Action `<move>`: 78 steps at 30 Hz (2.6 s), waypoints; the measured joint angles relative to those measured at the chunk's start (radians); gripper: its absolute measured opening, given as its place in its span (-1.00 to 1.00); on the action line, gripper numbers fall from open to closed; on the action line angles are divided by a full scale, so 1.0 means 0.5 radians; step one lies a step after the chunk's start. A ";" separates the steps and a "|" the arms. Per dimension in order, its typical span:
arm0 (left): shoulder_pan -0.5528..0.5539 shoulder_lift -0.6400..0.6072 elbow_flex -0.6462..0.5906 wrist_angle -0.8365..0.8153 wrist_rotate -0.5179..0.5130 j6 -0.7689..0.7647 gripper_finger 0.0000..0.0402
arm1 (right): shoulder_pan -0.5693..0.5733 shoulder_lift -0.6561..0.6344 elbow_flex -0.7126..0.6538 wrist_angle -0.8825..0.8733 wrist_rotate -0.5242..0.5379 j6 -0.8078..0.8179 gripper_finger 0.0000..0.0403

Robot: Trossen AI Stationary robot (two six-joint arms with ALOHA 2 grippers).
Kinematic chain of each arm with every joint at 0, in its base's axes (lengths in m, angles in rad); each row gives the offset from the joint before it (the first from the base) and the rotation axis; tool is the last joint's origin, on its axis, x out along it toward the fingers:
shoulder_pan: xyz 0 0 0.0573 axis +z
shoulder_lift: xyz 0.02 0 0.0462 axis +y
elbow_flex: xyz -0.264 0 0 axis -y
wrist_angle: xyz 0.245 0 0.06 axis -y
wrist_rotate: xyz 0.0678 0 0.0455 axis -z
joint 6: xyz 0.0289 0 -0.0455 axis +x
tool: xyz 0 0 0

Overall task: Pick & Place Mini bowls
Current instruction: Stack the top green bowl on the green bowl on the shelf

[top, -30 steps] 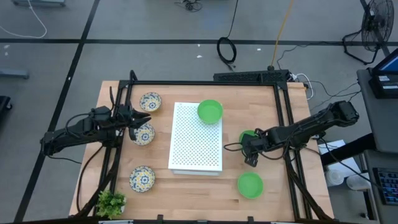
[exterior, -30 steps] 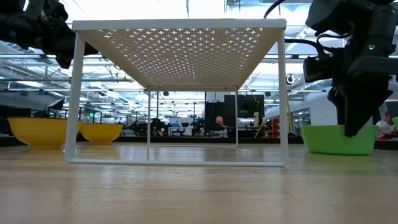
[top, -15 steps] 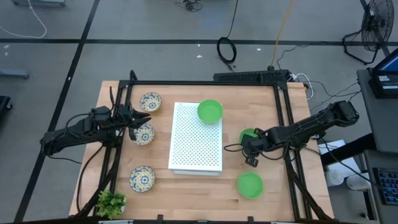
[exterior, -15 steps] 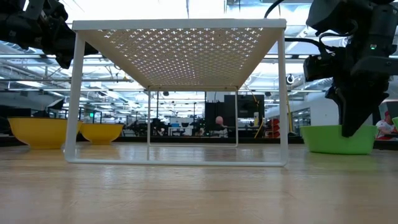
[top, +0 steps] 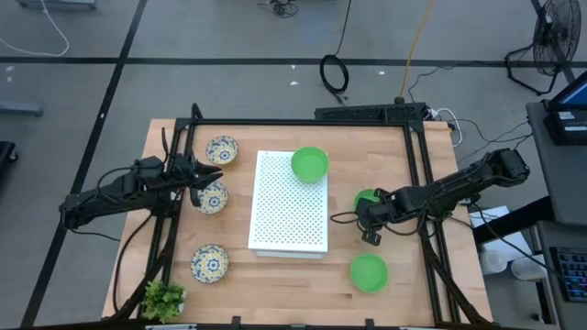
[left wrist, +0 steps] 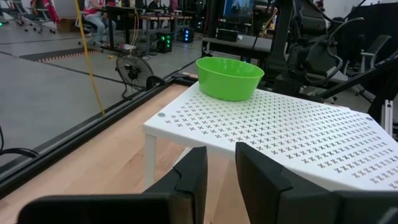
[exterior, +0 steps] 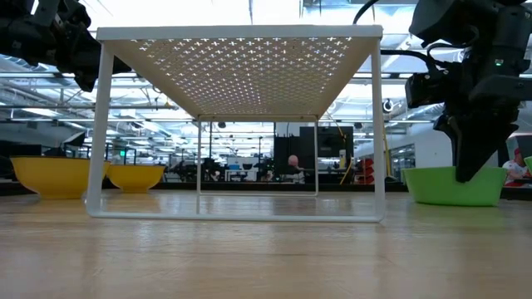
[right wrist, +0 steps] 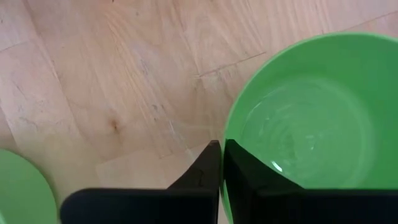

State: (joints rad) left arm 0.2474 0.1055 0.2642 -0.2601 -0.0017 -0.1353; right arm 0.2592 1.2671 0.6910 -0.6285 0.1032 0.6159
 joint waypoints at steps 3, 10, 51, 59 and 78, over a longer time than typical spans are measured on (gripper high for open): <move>0.000 0.000 0.000 -0.001 0.000 0.000 -0.56 | 0.000 0.000 0.000 0.000 0.000 0.000 -0.99; 0.000 0.000 0.000 -0.001 0.000 0.000 -0.56 | 0.000 0.001 0.000 0.000 0.001 -0.006 -1.00; 0.000 0.000 0.000 0.000 0.000 -0.001 -0.56 | 0.000 0.002 0.001 0.000 -0.002 -0.247 -1.00; 0.000 0.000 0.000 0.000 0.000 0.000 -0.56 | 0.000 0.002 0.001 0.000 -0.002 -0.323 -1.00; 0.000 0.000 0.000 0.000 -0.001 0.000 -0.56 | -0.001 0.002 0.001 0.000 -0.008 -0.517 -1.00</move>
State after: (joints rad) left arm 0.2474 0.1055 0.2642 -0.2600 -0.0020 -0.1352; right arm 0.2589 1.2682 0.6914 -0.6285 0.0994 0.3575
